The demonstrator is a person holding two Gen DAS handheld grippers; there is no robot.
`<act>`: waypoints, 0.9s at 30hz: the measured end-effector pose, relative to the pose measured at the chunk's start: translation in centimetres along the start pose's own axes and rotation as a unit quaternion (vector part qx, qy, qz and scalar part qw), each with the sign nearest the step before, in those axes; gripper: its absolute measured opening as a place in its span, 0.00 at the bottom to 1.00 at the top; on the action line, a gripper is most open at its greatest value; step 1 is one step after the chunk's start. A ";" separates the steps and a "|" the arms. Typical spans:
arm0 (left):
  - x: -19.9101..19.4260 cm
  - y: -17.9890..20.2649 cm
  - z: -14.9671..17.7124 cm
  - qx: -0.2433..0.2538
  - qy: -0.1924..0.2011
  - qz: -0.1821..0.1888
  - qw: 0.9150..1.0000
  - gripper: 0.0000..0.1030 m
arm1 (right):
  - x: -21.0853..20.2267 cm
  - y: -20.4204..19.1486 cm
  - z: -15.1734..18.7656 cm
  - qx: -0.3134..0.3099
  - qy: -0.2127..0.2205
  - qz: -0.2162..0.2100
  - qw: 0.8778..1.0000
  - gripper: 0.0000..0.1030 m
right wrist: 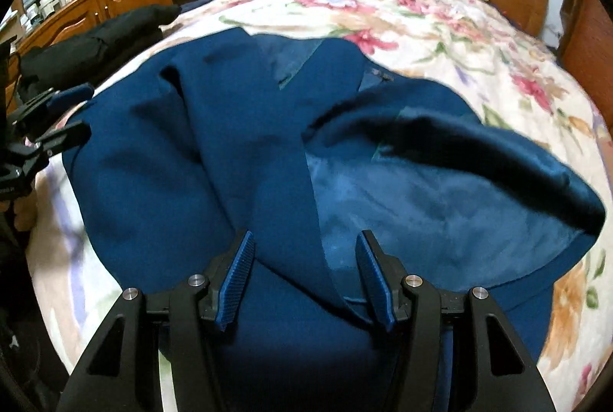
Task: Fold large clothes
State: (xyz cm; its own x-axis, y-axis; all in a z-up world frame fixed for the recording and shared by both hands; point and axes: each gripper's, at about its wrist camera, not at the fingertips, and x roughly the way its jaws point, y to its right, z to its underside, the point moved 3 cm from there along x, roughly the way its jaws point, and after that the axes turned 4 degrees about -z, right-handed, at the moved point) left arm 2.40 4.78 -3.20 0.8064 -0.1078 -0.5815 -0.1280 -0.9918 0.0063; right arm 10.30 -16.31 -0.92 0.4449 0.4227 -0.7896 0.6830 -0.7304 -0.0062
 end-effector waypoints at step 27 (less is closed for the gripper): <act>0.4 0.1 0.0 -0.002 0.002 -0.004 1.000 0.80 | 4.4 2.3 -14.2 -0.096 0.102 0.247 0.959 0.01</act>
State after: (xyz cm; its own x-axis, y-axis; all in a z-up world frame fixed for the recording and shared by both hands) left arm 2.68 4.65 -3.40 0.8102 -0.0994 -0.5776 -0.1189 -0.9929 0.0041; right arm 22.03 -8.50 4.29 0.8317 0.1613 -0.5312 0.4454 -0.7650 0.4652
